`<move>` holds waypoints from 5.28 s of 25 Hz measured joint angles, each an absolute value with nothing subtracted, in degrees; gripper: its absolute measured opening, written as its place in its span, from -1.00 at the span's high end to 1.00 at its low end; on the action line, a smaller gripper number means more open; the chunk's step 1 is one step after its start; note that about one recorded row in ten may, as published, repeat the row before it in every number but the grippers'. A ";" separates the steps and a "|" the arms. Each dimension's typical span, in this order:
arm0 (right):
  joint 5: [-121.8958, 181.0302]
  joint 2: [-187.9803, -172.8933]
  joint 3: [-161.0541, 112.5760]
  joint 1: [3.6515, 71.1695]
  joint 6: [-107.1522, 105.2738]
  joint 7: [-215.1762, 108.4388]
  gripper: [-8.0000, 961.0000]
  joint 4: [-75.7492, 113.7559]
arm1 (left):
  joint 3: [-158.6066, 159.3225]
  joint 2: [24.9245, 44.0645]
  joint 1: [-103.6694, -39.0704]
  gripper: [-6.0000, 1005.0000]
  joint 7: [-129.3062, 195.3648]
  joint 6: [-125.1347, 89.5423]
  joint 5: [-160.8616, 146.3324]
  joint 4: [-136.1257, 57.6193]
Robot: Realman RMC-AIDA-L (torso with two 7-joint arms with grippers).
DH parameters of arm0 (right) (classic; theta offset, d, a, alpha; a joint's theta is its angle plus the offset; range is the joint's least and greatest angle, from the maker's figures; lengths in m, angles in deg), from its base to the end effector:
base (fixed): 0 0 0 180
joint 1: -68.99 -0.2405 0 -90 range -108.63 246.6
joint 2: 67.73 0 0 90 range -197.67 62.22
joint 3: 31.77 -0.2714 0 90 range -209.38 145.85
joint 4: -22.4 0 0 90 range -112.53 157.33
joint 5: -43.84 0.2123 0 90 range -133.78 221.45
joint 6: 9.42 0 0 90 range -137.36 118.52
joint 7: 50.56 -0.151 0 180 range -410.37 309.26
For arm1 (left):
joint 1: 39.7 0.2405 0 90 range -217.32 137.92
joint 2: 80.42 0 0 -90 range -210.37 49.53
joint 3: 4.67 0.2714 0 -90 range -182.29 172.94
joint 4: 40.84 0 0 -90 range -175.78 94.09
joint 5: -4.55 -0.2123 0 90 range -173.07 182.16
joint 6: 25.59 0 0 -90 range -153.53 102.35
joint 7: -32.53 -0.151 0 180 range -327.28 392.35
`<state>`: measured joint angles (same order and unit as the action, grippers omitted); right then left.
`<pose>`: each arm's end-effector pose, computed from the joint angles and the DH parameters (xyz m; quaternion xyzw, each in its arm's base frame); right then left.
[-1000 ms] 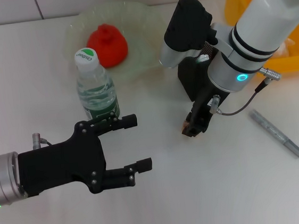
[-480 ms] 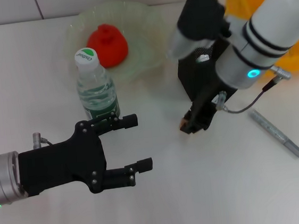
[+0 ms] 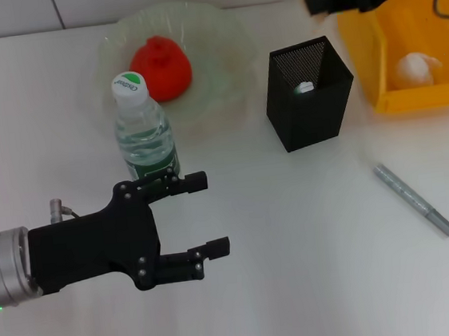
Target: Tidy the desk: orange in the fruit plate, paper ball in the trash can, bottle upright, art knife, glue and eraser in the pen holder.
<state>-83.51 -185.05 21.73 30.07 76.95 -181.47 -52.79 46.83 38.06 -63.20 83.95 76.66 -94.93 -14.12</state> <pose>0.1528 0.4125 0.0648 -0.9302 0.2843 0.1066 0.2063 -0.2691 0.2664 -0.0386 -0.9308 -0.0515 -0.3552 0.0694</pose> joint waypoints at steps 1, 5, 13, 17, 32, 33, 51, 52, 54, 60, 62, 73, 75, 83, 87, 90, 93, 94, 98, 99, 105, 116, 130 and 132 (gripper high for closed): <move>-83.81 -184.75 21.36 29.93 76.57 -181.49 0.46 -51.97 | 46.83 38.05 -63.20 -0.65 83.98 76.72 -94.92 -14.13; -86.15 -184.05 21.83 28.54 73.83 -181.57 0.46 -46.66 | 46.83 38.11 -63.46 -0.65 84.41 76.90 -94.88 -14.13; -87.32 -184.54 22.18 26.88 73.41 -179.08 0.28 -42.69 | 46.83 38.14 -63.90 -0.65 84.74 76.71 -94.95 -14.47; -87.33 -184.56 22.05 27.12 74.64 -179.20 -0.02 -43.88 | 46.83 38.14 -64.04 -0.65 84.70 76.65 -94.95 -14.81; -111.71 -186.84 32.49 27.40 91.68 -195.87 -0.21 -50.04 | 46.82 38.06 -63.93 -0.65 84.77 76.39 -94.93 -14.83; -112.39 -186.92 36.45 27.87 89.72 -198.21 -0.21 -48.44 | 46.83 38.06 -63.95 -0.65 84.77 76.17 -94.94 -14.83; -113.59 -187.06 42.87 26.57 81.36 -201.70 -0.19 -39.14 | 46.83 38.14 -64.29 -0.65 84.24 75.29 -94.94 -15.53; -113.78 -187.06 43.05 26.54 81.19 -201.76 -0.19 -39.04 | 46.83 38.14 -64.30 -0.65 84.24 75.29 -94.94 -15.53; -114.31 -187.07 43.39 26.54 80.77 -201.95 -0.20 -38.94 | 46.83 38.15 -64.31 -0.65 84.22 75.26 -94.94 -15.54; -114.63 -187.08 44.55 26.55 79.62 -202.23 -0.08 -38.52 | 46.83 38.14 -64.31 -0.65 84.10 75.14 -94.94 -15.53; -114.63 -187.08 45.20 26.55 79.03 -202.44 0.03 -37.97 | 46.83 38.14 -64.27 -0.65 84.06 75.11 -94.94 -15.56; -114.53 -187.15 45.66 26.40 77.67 -202.56 0.34 -37.23 | 46.83 38.14 -64.14 -0.65 83.96 75.04 -94.95 -15.62; -114.41 -187.17 45.66 26.36 77.67 -202.56 0.38 -37.21 | 46.83 38.14 -64.14 -0.65 83.95 75.03 -94.95 -15.62; -114.47 -187.17 45.66 26.36 77.65 -202.56 0.71 -37.11 | 46.83 38.14 -64.14 -0.65 83.87 75.04 -94.93 -15.62; -114.54 -187.17 45.66 26.40 77.60 -202.55 0.78 -37.11 | 46.83 38.14 -64.19 -0.65 83.86 75.04 -94.93 -15.62; -114.49 -187.17 45.56 26.72 77.65 -202.33 0.79 -37.64 | 46.82 38.14 -64.15 -0.65 83.85 75.04 -94.92 -15.62; -114.26 -187.17 45.34 27.20 77.79 -202.12 0.79 -38.89 | 46.76 38.14 -64.14 -0.65 83.85 75.03 -94.93 -15.62; -114.24 -187.15 45.32 27.34 77.91 -202.09 0.79 -39.30 | 46.76 38.14 -64.13 -0.65 83.85 75.02 -94.94 -15.62; -114.20 -187.05 45.28 27.42 79.01 -202.07 0.78 -39.78 | 46.79 38.14 -64.25 -0.65 83.86 74.99 -94.94 -15.62; -114.21 -187.03 45.38 27.42 79.21 -202.07 0.78 -39.89 | 46.80 38.14 -64.28 -0.65 83.86 74.98 -94.95 -15.62; -114.50 -186.99 45.70 27.41 78.91 -201.88 0.77 -39.70 | 46.83 38.14 -64.43 -0.65 83.86 74.95 -94.94 -15.62; -114.55 -186.99 46.76 27.46 77.32 -201.66 0.39 -38.57 | 46.83 38.14 -64.49 -0.65 83.86 74.94 -94.94 -15.62; -114.09 -187.08 46.94 29.63 77.08 -201.37 0.64 -42.70 | 46.83 38.14 -64.35 -0.65 83.86 74.89 -94.84 -15.62; -112.63 -187.05 46.60 31.87 78.65 -200.83 0.66 -47.81 | 46.83 38.14 -64.32 -0.65 83.86 75.04 -94.73 -15.62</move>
